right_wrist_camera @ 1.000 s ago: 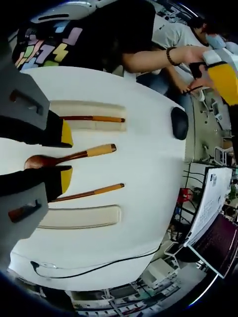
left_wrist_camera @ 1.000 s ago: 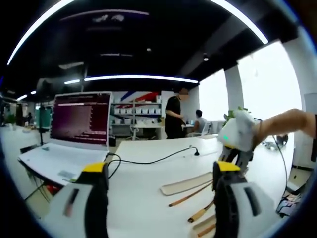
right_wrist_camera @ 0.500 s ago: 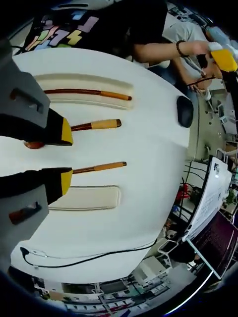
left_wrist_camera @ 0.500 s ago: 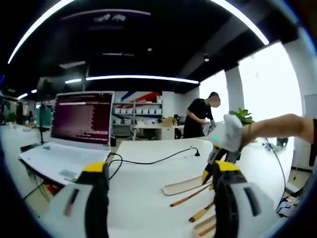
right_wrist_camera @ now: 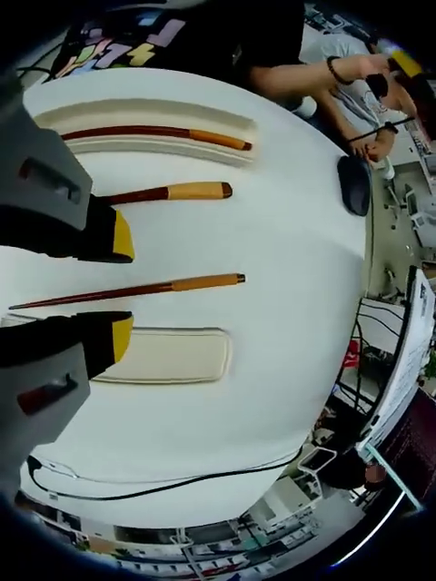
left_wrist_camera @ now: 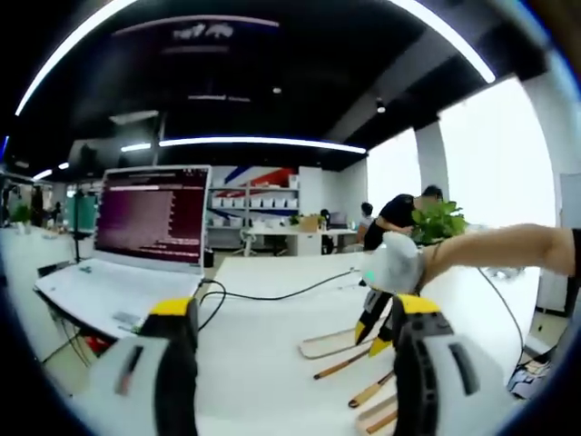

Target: Arrange the utensils inside the cutlery case until each visible utensil rests in its matching compartment.

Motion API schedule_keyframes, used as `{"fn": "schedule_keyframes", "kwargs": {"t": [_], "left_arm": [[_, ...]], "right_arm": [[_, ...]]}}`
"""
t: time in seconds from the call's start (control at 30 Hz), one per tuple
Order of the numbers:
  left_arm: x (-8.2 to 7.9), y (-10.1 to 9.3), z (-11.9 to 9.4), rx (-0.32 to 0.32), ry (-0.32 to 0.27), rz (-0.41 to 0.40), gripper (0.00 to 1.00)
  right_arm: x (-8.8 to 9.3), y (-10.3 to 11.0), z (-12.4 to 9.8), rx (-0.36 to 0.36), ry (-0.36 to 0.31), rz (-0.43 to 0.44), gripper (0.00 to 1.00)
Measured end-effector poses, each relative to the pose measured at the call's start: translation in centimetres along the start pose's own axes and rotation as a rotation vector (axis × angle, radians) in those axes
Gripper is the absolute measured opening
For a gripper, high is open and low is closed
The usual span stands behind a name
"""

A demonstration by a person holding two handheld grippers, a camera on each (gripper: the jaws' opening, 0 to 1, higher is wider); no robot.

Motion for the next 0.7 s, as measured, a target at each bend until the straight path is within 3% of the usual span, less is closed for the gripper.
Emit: {"fn": "schedule_keyframes", "kwargs": {"t": [0.1,0.17,0.5,0.7], "left_arm": [[-0.1,0.1,0.0,-0.013,-0.004,0.011,1.0],[-0.1,0.2,-0.1,-0.02,-0.001,0.005,1.0],[-0.3,0.6,-0.4,-0.022,-0.005,-0.008,1.0],[-0.5,0.6,-0.4,-0.019,-0.019,-0.015,1.0]], "right_arm": [[0.1,-0.1,0.4,-0.017,0.002,0.012,0.21],[-0.1,-0.5,0.6,0.009,0.001,-0.001,0.2],[0.2,-0.4,1.9,-0.021,0.034,0.056,0.18],[-0.1,0.4,1.9,-0.044,0.046,0.073,0.08]]}}
Point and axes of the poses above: the point that each gripper's makers call its tool centre point, and the gripper's own axes: z roughly forward along the fingers, y roughly to its left, x roughly out of its underside, the point moved 2 cm from there along -z, roughly backward along the fingers, and after that the axes turned 10 degrees about -y, right-handed, at the moved point
